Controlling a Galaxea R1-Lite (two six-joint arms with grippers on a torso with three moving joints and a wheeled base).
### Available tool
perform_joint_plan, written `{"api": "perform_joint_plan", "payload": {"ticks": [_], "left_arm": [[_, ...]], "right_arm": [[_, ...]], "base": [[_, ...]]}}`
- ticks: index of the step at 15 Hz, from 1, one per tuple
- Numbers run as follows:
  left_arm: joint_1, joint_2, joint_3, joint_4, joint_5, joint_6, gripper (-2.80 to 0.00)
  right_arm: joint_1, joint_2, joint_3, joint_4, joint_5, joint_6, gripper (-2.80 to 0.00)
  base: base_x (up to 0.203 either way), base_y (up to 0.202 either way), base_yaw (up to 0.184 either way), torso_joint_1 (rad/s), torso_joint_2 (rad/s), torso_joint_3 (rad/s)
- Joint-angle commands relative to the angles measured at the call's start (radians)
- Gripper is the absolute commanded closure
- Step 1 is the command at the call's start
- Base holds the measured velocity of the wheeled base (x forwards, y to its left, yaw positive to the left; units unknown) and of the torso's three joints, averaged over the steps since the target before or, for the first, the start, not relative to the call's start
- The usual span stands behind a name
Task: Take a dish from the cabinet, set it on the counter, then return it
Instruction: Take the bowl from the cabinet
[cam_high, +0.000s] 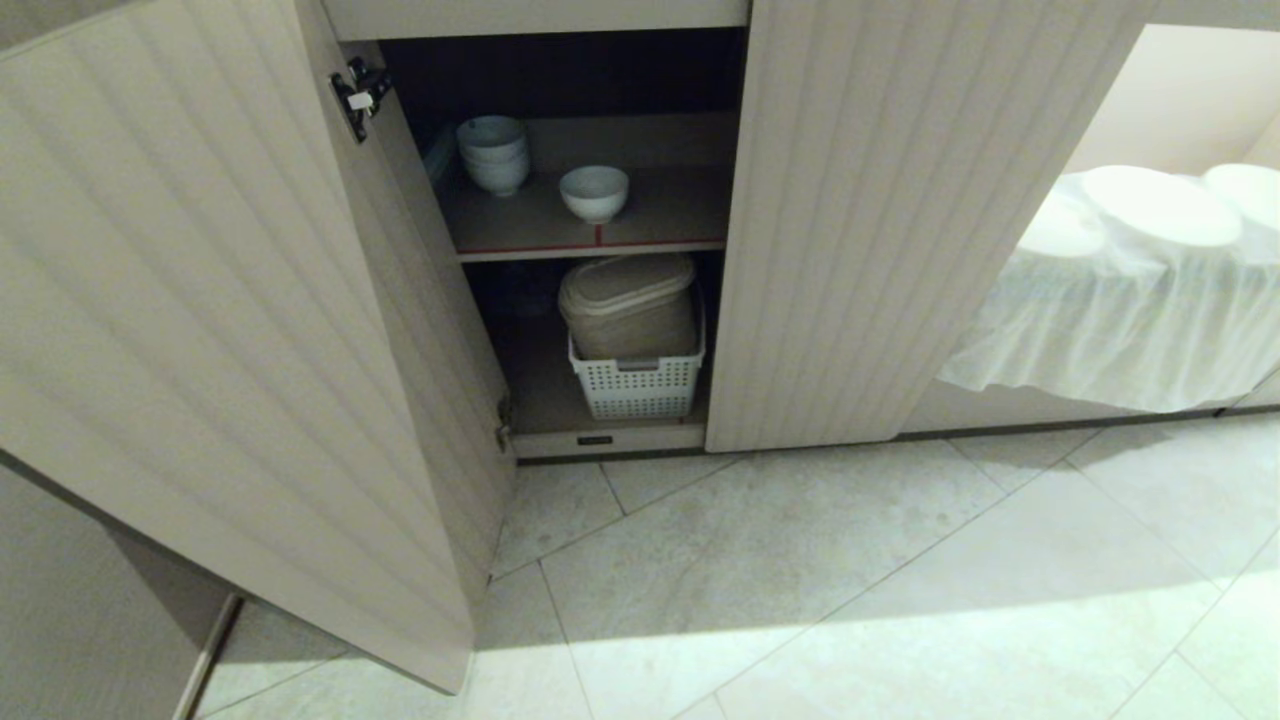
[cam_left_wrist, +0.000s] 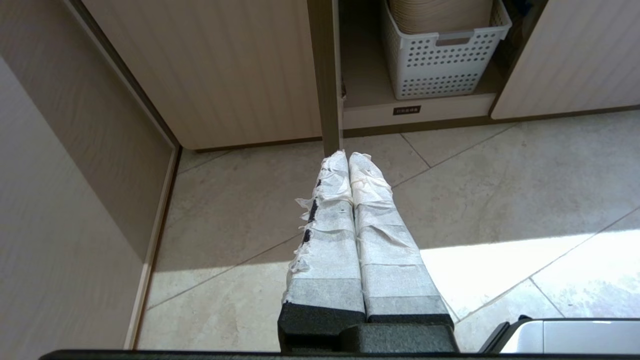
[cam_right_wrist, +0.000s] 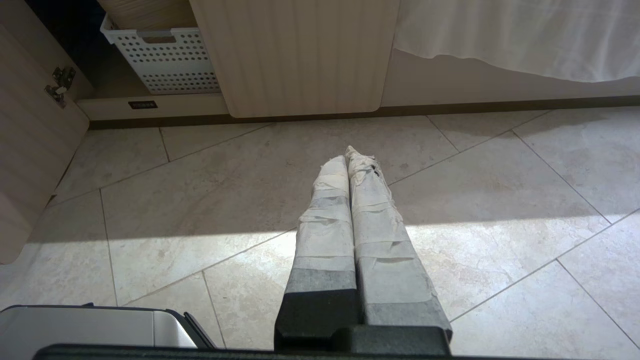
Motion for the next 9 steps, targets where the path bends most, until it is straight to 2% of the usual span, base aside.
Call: {"api": "perform_joint_plan", "payload": {"ticks": [1, 9], "left_arm": [[0.000, 0.001, -0.001, 0.000, 0.001, 0.000, 0.00], [0.000, 0.001, 0.000, 0.000, 0.001, -0.004, 0.00]], "right_arm": [[0.000, 0.000, 0.000, 0.000, -0.001, 0.000, 0.00], [0.000, 0.000, 0.000, 0.000, 0.000, 0.000, 0.00]], "base": [[0.000, 0.000, 0.000, 0.000, 0.00, 0.000], [0.000, 0.000, 0.000, 0.000, 0.00, 0.000]]}}
